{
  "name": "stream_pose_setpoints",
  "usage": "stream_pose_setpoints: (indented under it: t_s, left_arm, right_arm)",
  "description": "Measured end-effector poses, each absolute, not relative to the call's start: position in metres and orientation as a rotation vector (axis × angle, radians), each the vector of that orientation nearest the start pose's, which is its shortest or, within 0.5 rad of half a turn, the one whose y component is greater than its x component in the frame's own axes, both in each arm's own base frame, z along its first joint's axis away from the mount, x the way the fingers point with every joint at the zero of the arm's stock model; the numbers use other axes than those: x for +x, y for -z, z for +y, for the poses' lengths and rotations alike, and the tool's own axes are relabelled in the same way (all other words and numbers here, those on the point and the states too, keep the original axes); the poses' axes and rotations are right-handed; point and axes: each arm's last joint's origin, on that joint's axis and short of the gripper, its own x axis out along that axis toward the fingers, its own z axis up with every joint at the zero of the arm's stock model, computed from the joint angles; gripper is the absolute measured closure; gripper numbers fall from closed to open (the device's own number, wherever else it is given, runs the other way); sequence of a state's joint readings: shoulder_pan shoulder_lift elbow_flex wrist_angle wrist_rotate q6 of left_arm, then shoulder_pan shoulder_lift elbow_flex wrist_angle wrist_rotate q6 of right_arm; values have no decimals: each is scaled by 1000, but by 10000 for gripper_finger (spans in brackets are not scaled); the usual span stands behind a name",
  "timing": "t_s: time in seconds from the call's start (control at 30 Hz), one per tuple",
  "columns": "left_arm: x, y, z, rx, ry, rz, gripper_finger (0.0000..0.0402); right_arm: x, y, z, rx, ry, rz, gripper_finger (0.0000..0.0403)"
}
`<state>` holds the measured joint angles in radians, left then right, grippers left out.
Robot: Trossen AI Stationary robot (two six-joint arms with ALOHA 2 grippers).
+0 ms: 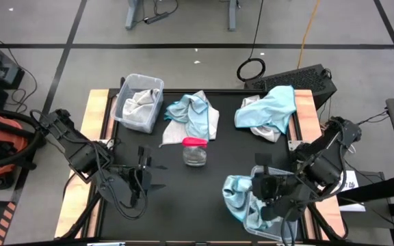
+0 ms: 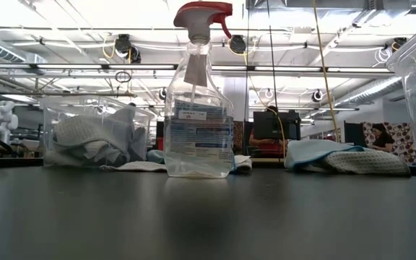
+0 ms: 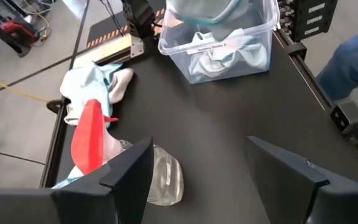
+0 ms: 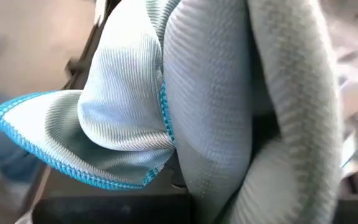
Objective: Sort microfiber towel by color & place in baskets
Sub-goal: Put the bottom left light blue towel into the right transparent bin
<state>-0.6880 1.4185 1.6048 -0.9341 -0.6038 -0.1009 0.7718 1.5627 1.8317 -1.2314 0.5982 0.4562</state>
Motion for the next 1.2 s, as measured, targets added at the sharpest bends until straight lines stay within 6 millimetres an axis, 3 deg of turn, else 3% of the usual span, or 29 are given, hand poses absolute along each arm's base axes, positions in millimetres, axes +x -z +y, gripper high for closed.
stream_pose_setpoints:
  t_s: [0.37,0.73,1.2]
  left_arm:
    - [224,-405,-163,332,45,605,146]
    - [224,-405,-163,331,45,605,146]
    - [236,-391,-173,366,42,646,146]
  right_arm:
    - [188,-402,196,19,18,1048,397]
    - [171,-392,207,67,75,1147,397]
    - [175,-314,219,24,93,1365,397]
